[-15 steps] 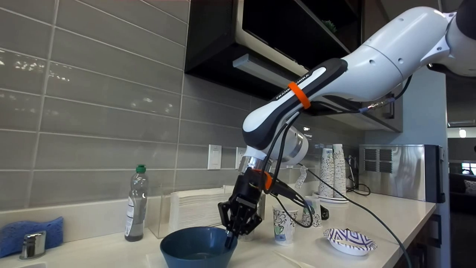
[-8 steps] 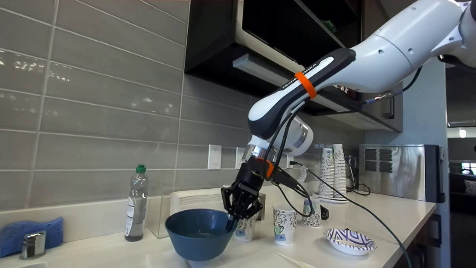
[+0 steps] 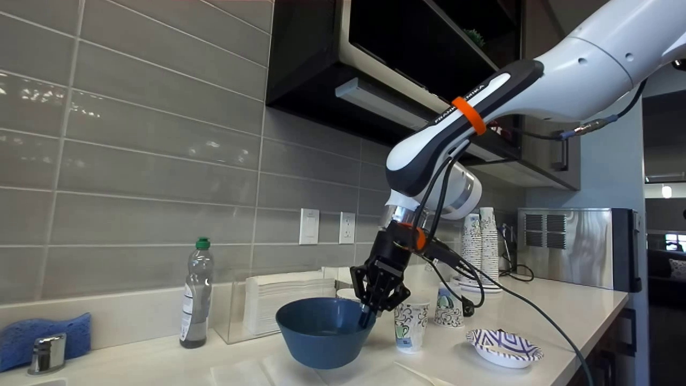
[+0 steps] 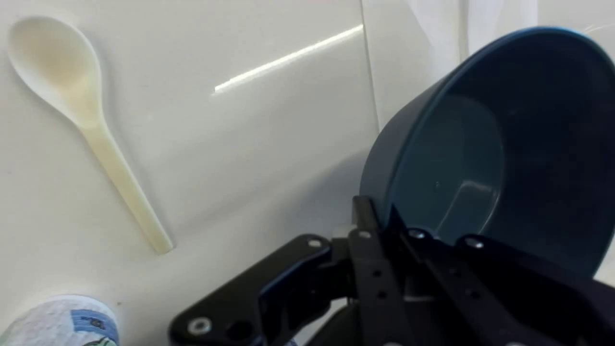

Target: Remove the paper cups from the blue bowl, put them on the counter, unstack the paper cups and then move the blue bowl to the right

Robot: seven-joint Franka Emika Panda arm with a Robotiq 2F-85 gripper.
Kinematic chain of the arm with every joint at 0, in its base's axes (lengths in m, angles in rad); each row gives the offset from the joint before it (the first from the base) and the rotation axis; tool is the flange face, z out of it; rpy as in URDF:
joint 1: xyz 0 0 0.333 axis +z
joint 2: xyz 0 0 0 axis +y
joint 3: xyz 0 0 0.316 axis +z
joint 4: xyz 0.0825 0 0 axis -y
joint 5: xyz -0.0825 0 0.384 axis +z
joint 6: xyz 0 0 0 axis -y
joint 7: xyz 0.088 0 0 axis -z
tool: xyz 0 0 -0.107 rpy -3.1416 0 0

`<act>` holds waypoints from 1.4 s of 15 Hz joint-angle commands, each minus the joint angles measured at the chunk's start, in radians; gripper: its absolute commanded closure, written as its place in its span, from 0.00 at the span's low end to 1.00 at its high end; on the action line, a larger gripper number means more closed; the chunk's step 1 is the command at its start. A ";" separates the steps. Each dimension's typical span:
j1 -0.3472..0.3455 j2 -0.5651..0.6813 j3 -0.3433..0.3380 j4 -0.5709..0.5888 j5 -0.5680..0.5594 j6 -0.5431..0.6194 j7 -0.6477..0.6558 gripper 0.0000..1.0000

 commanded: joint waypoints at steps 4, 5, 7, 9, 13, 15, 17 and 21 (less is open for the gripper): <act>-0.013 -0.118 -0.028 -0.160 0.008 0.066 0.015 0.99; -0.016 -0.124 -0.032 -0.175 0.013 0.075 0.015 0.99; -0.019 -0.137 -0.041 -0.207 0.015 0.085 0.019 0.99; -0.021 -0.142 -0.046 -0.230 0.018 0.089 0.018 0.99; -0.029 -0.158 -0.050 -0.268 0.037 0.105 0.014 0.99; -0.029 -0.163 -0.052 -0.280 0.048 0.113 0.011 0.99; -0.029 -0.165 -0.053 -0.288 0.060 0.119 0.009 0.99; -0.028 -0.162 -0.053 -0.302 0.071 0.131 0.011 0.99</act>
